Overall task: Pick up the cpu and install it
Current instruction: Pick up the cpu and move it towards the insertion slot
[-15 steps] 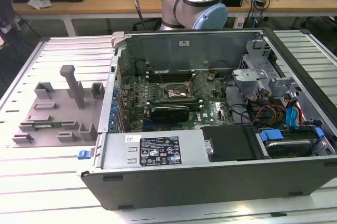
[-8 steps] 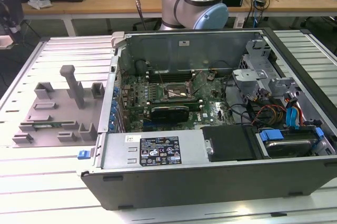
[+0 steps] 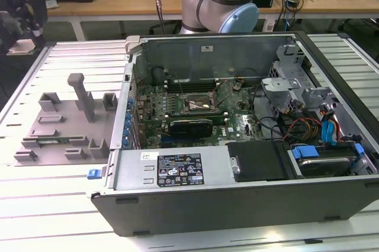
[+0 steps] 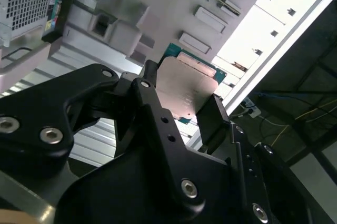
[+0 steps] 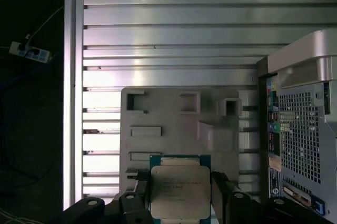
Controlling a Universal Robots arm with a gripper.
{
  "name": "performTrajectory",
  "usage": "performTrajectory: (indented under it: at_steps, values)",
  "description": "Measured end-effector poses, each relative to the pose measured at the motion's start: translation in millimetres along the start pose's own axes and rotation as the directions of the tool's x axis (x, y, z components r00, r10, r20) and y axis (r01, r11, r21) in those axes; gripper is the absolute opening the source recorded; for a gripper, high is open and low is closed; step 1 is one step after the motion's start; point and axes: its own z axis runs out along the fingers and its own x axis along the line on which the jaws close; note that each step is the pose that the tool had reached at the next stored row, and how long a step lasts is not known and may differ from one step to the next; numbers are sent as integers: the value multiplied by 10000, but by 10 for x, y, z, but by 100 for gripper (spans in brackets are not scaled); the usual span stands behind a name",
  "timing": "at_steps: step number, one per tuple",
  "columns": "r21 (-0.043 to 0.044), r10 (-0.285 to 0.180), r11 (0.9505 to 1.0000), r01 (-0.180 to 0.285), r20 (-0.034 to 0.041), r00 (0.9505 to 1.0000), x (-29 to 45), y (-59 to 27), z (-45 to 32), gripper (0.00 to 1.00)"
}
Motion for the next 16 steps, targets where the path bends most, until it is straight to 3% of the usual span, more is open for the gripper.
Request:
performTrajectory:
  at_steps: [7, 11, 16]
  values:
    - [0, 0, 10000, 0, 0, 10000, -342, 4, 0, 55]
    - [0, 0, 10000, 0, 0, 10000, -580, 7, -1, 55]
    - [0, 0, 10000, 0, 0, 10000, -787, 9, -1, 55]
